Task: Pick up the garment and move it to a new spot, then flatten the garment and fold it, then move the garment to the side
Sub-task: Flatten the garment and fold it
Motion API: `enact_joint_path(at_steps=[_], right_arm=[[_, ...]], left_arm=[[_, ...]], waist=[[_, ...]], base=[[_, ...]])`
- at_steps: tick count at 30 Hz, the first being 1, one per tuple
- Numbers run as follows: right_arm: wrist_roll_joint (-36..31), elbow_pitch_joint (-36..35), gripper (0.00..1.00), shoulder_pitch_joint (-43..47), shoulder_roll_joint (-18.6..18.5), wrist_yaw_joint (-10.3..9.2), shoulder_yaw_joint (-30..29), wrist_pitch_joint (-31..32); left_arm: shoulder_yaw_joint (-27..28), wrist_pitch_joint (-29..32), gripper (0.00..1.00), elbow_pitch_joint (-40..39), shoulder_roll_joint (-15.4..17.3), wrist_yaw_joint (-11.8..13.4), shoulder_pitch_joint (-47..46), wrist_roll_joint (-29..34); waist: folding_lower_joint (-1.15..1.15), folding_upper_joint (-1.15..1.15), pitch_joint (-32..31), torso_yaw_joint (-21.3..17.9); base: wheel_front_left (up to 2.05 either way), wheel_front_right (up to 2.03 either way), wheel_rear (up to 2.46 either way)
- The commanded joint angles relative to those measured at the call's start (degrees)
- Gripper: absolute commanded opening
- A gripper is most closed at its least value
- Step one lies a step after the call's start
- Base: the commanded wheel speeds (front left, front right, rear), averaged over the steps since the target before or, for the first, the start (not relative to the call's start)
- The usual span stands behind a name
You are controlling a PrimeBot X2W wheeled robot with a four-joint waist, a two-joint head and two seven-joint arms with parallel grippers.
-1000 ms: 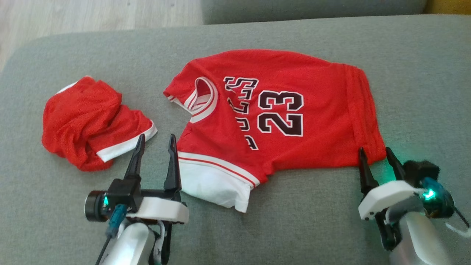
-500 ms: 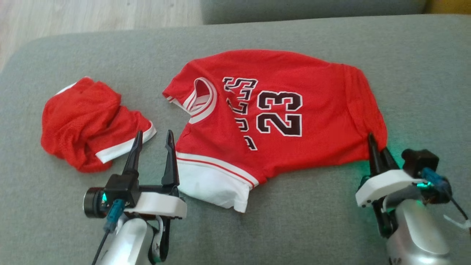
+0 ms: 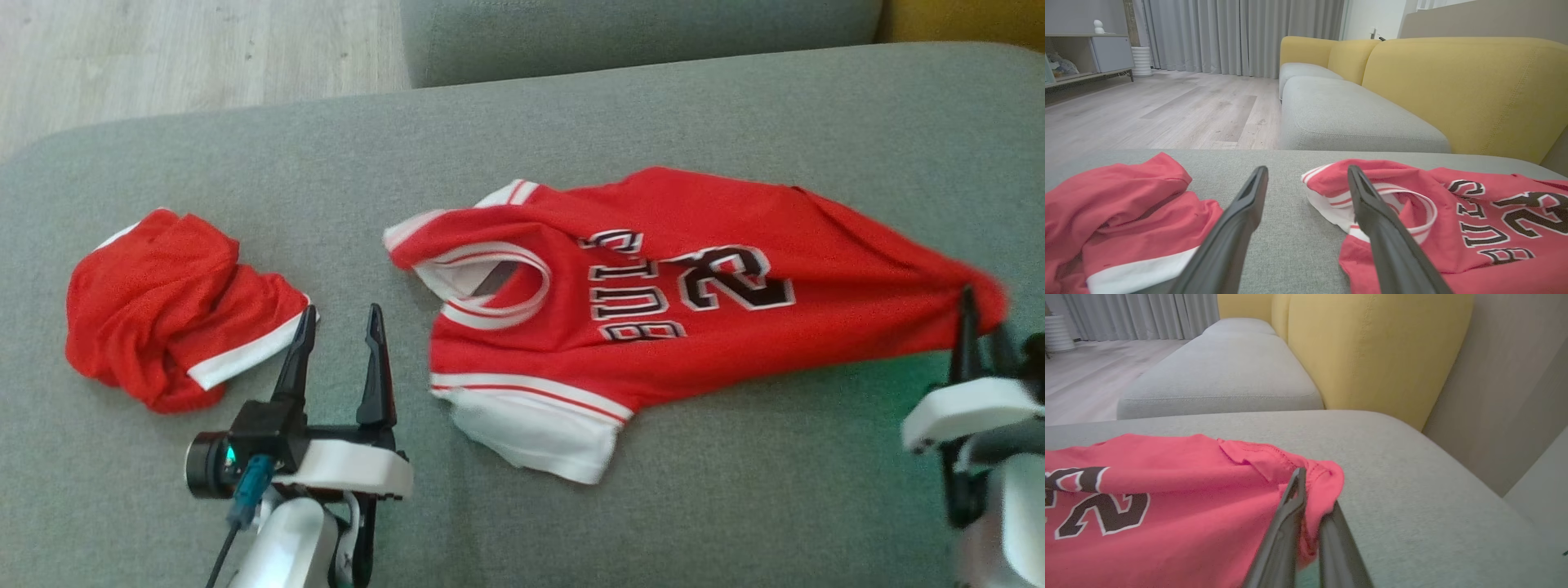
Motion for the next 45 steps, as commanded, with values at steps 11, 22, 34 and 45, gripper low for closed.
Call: enact_joint_path(at_steps=[11,22,34,45], right_arm=[[2.2,-8.7,1.00,2.5,-0.4,-0.04,11.5,-5.0],[7.6,-12.3,1.00,6.6,-0.4,-0.04,16.2,-5.6],[9.4,-12.0,1.00,5.9,-0.4,-0.04,17.7,-5.6],[10.0,-11.9,1.00,5.4,-0.4,-0.04,18.2,-5.6]], left_arm=[[3.3,-0.5,1.00,-0.9,-0.3,-1.0,-1.3,1.7],[3.2,-0.5,1.00,0.1,-0.6,-1.9,-2.1,2.7],[-2.1,9.0,1.00,11.3,0.2,-5.5,-7.4,3.9],[-4.0,13.5,1.00,17.5,0.5,-6.8,-11.8,4.1]], waist=[[0.00,0.00,0.6,-0.3],[0.00,0.00,0.8,-1.4],[0.00,0.00,2.5,-3.6],[0.00,0.00,4.7,-5.4]], base=[[0.00,0.00,0.00],[0.00,0.00,0.00],[0.00,0.00,0.00],[0.00,0.00,0.00]])
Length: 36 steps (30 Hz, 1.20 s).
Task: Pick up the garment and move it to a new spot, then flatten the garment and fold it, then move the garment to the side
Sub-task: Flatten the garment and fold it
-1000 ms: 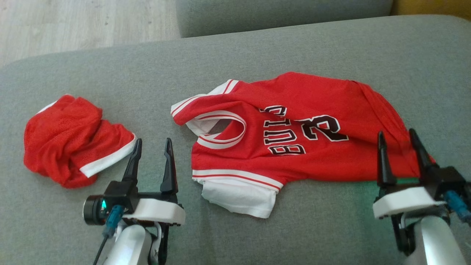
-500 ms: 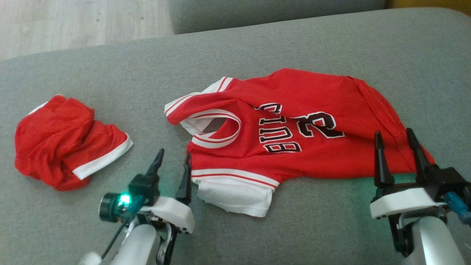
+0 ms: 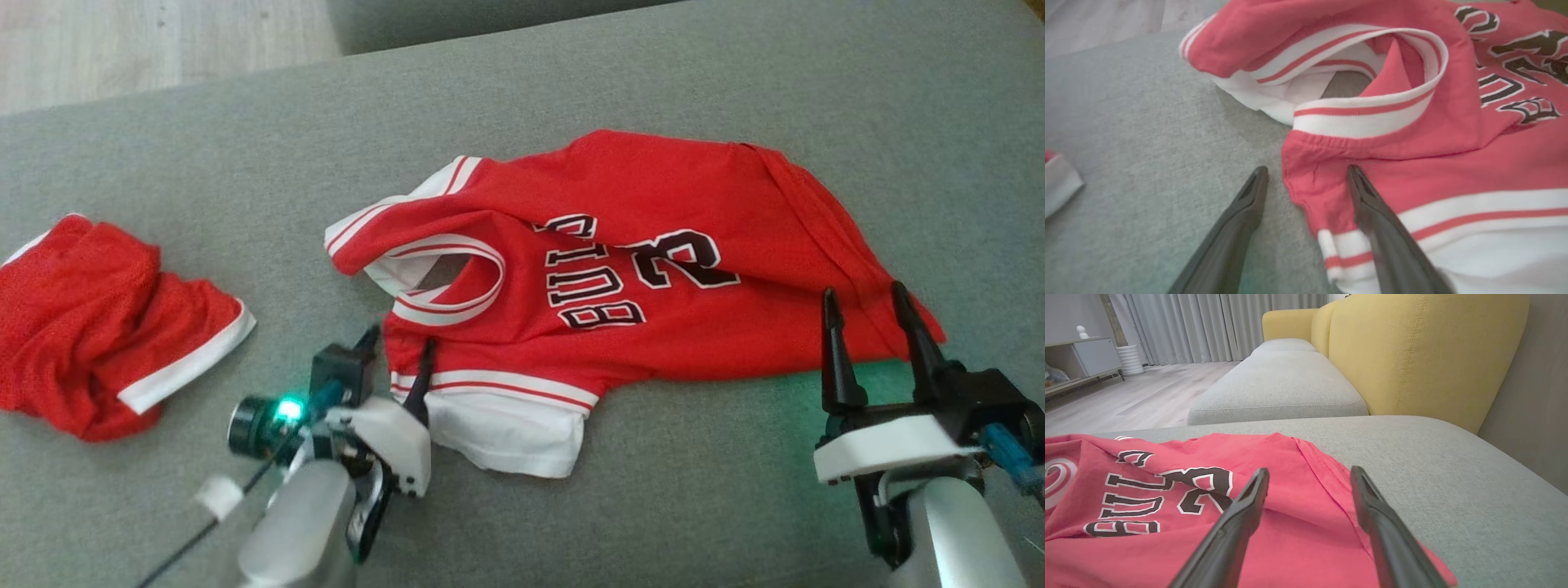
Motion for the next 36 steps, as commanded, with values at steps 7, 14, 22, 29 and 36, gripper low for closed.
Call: enact_joint_path(at_steps=[7,14,22,29,36], right_arm=[[0.9,-1.6,1.00,-2.9,-0.4,-0.04,1.5,-0.6],[1.4,-1.8,1.00,-4.0,-0.4,-0.04,1.8,-0.6],[1.8,-1.8,1.00,-5.7,-0.4,-0.04,2.7,-0.6],[1.7,-1.2,1.00,-5.8,-0.4,-0.04,2.1,-0.6],[1.8,-1.4,1.00,-4.3,-0.4,-0.04,0.8,-0.6]], left_arm=[[-1.3,2.1,0.00,1.4,2.6,-3.7,-7.9,1.1],[-0.2,-0.8,0.00,1.5,4.4,-4.4,-15.7,0.9],[1.3,-2.9,0.00,5.5,6.7,-4.1,-21.8,0.5],[1.1,-5.6,1.00,8.3,6.2,-3.3,-20.0,-0.1],[2.3,-11.2,1.00,6.1,5.4,-0.4,-15.5,-1.2]], waist=[[0.00,0.00,1.4,-1.6],[0.00,0.00,2.9,-2.0],[0.00,0.00,4.3,-2.2],[0.00,0.00,3.7,-1.3],[0.00,0.00,1.3,0.7]], base=[[0.00,0.00,0.00],[0.00,0.00,0.00],[0.00,0.00,0.00],[0.00,0.00,0.00],[0.00,0.00,0.00]])
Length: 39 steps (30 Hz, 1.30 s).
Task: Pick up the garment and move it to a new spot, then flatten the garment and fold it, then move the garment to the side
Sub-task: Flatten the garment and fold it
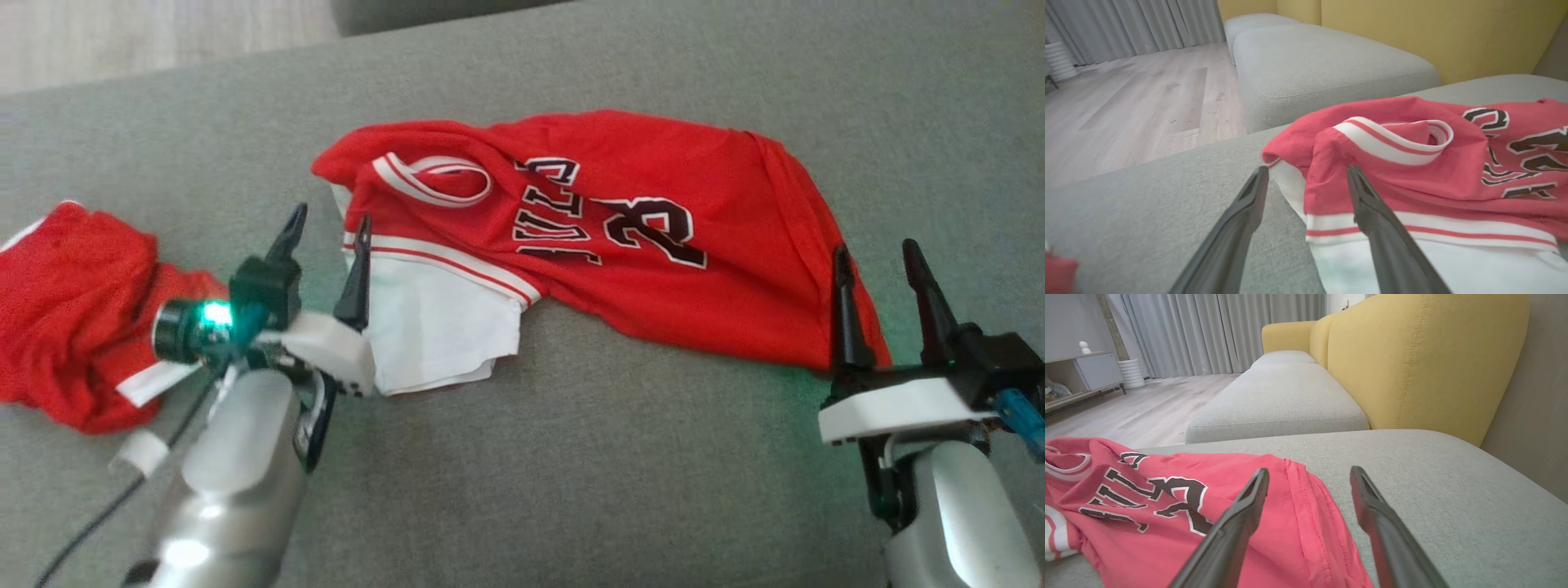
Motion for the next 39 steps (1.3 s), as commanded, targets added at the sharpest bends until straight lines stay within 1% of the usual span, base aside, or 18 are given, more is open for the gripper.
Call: enact_joint_path(at_steps=[1,7,12,17,22,28,31,39], right_arm=[[0.4,-1.8,1.00,0.4,-0.3,-0.04,1.0,-0.6],[0.2,-2.2,1.00,2.5,-0.3,-0.04,0.2,-0.6],[0.3,-2.4,1.00,3.6,-0.3,-0.04,0.3,-0.6],[0.3,-2.6,1.00,4.3,-0.3,-0.04,0.6,-0.6],[0.2,-2.7,1.00,4.3,-0.3,-0.04,1.0,-0.6],[0.5,-2.8,1.00,4.3,-0.3,-0.04,1.6,-0.6],[0.7,-2.8,1.00,4.2,-0.3,-0.04,1.6,-0.6],[0.9,-2.7,1.00,3.7,-0.3,-0.04,1.9,-0.6]], left_arm=[[2.1,-0.9,1.00,-2.3,1.0,0.6,-0.4,-0.3],[4.2,-2.5,1.00,-10.4,-0.3,3.4,7.4,-1.8],[6.0,-2.7,1.00,-18.7,-1.3,5.7,14.4,-2.2],[5.9,-2.7,1.00,-22.4,-2.1,6.1,18.4,-1.7],[4.1,-2.1,1.00,-21.3,-2.5,5.0,18.1,-1.4],[1.4,3.7,1.00,-16.2,-2.8,3.6,17.2,-1.5],[1.0,5.4,1.00,-14.3,-3.0,3.2,16.8,-2.2],[0.5,7.9,1.00,-9.2,-2.7,4.1,14.7,-2.1]], waist=[[0.00,0.00,-1.0,0.9],[0.00,0.00,-3.5,3.3],[0.00,0.00,-4.8,4.1],[0.00,0.00,-5.3,4.6],[0.00,0.00,-5.4,4.3],[0.00,0.00,-4.9,3.1],[0.00,0.00,-4.5,2.4],[0.00,0.00,-3.2,0.9]], base=[[0.00,0.00,0.00],[0.00,0.00,0.00],[0.00,0.00,0.00],[0.00,0.00,0.00],[0.00,0.00,0.00],[0.00,0.00,0.00],[0.00,0.00,0.00],[0.00,0.00,0.00]])
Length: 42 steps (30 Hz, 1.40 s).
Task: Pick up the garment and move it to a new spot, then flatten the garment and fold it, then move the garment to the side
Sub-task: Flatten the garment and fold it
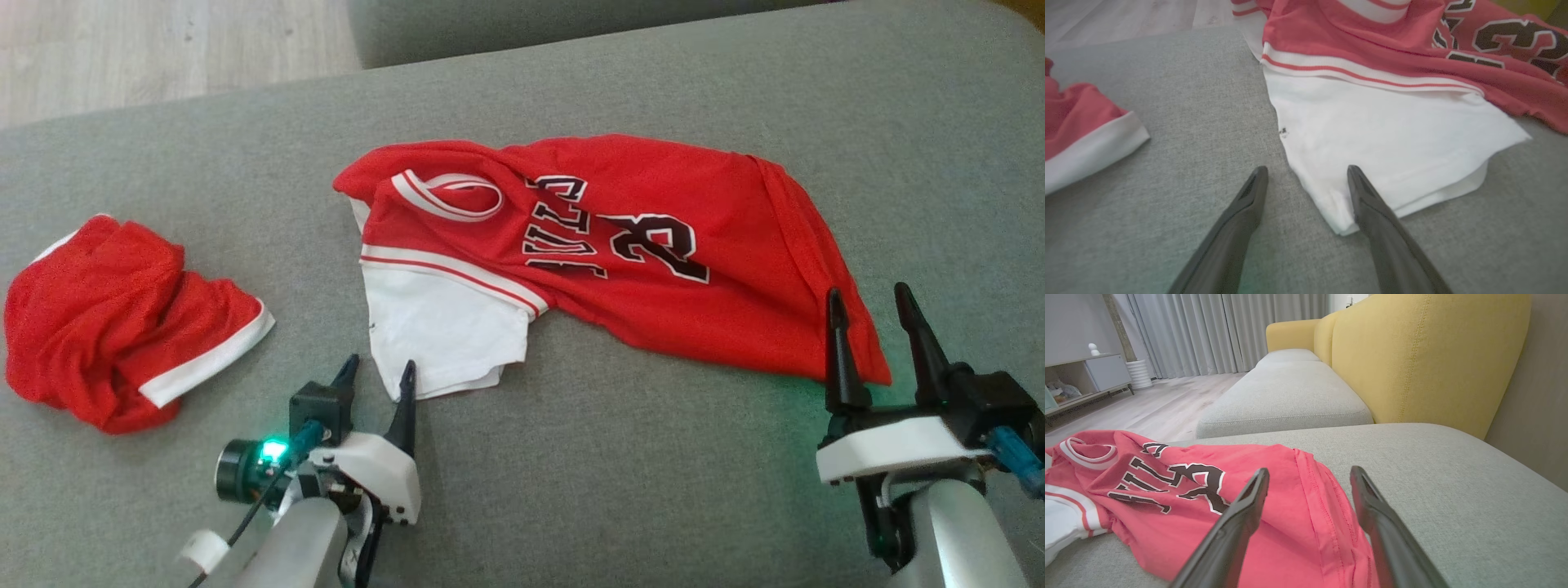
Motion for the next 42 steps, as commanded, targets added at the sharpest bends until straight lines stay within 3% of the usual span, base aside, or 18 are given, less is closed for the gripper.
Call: enact_joint_path(at_steps=[1,5,6,7,8,9,15,24,42], right_arm=[[0.4,-2.0,1.00,-1.0,-0.3,-0.04,1.5,-0.6],[0.3,-1.9,1.00,-1.1,-0.3,-0.04,1.4,-0.6],[0.3,-1.9,1.00,-1.1,-0.3,-0.04,1.2,-0.6],[0.3,-1.8,1.00,-1.1,-0.3,-0.04,1.1,-0.6],[0.2,-1.6,1.00,-1.0,-0.3,-0.04,0.9,-0.6],[0.1,-1.5,1.00,-1.0,-0.3,-0.04,0.8,-0.6],[0.5,-0.4,1.00,0.8,-0.3,-0.04,-0.5,-0.6],[-0.2,4.5,1.00,4.0,-0.3,-0.04,-1.3,-0.6],[-1.9,18.8,1.00,-3.4,-0.3,-0.04,-4.2,-0.2]], left_arm=[[1.4,0.1,1.00,-0.4,0.6,0.6,-2.8,0.1],[0.9,1.3,1.00,1.6,0.7,0.5,-3.4,0.2],[0.8,1.6,0.89,2.0,0.7,0.3,-3.6,0.1],[0.5,1.9,0.47,2.3,0.6,0.0,-3.8,0.0],[0.3,2.2,0.18,2.6,0.6,-0.4,-3.8,-0.1],[-0.1,2.3,0.00,2.7,0.6,-0.8,-3.9,-0.1],[0.4,-1.3,0.00,0.3,0.9,-0.9,-2.9,-0.8],[4.0,-9.9,0.00,-13.3,1.5,2.0,-1.2,-1.0],[1.4,-9.6,0.00,-18.1,1.8,1.5,1.0,-0.5]], waist=[[0.00,0.00,0.5,-0.5],[0.00,0.00,1.0,-1.0],[0.00,0.00,1.0,-1.1],[0.00,0.00,1.1,-1.1],[0.00,0.00,1.1,-1.2],[0.00,0.00,1.0,-1.3],[0.00,0.00,-0.6,-2.0],[0.00,0.00,-2.6,-1.9],[0.00,0.00,-1.7,-0.2]], base=[[0.00,0.00,0.00],[0.00,0.00,0.00],[0.00,0.00,0.00],[0.00,0.00,0.00],[0.00,0.00,0.00],[0.00,0.00,0.00],[0.00,0.00,0.00],[0.00,0.00,0.00],[0.00,0.00,0.00]])
